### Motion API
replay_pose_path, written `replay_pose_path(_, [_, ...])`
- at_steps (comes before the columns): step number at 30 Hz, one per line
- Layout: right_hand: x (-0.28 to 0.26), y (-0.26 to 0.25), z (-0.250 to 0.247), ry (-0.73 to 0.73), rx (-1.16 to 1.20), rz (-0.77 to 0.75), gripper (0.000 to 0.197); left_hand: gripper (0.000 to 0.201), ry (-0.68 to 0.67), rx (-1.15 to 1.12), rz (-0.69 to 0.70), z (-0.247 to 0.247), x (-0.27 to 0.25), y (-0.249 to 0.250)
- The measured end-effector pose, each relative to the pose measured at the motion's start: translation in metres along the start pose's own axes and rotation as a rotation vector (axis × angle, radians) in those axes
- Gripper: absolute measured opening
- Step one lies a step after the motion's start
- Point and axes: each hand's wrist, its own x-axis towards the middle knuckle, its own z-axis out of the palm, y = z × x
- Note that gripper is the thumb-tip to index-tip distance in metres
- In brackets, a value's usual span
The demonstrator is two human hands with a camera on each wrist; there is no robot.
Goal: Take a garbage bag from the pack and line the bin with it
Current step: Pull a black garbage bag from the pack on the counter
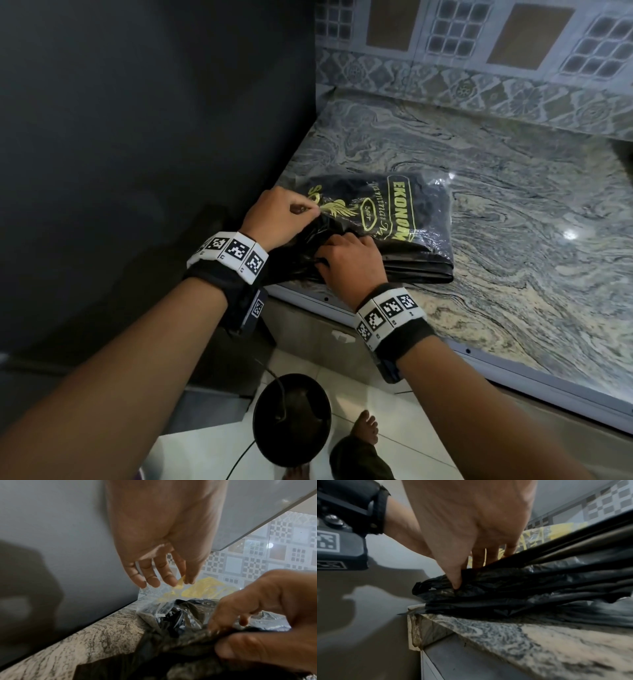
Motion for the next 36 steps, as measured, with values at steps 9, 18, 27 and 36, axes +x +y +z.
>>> replay_pose_path(9, [-0.008, 0.000, -0.010, 0.153, 0.193, -0.016, 0.020, 0.032, -0.040, -0.095, -0.031, -0.016, -0.025, -0.003])
replay_pose_path(18, [-0.020, -0.003, -0.034, 0.238, 0.256, -0.005, 0.021, 0.039, 0.053, -0.270, -0.363, -0.014, -0.109, -0.051])
replay_pose_path(27, [-0.035, 0.003, -0.033, 0.162, 0.275, -0.067, 0.021, 0.045, -0.083, -0.586, -0.678, 0.060, -0.141, -0.037])
replay_pose_path(36, [-0.044, 0.030, -0.036, 0.133, 0.365, -0.245, 0.022, 0.020, 0.367, -0.820, -0.818, 0.091, -0.143, -0.004])
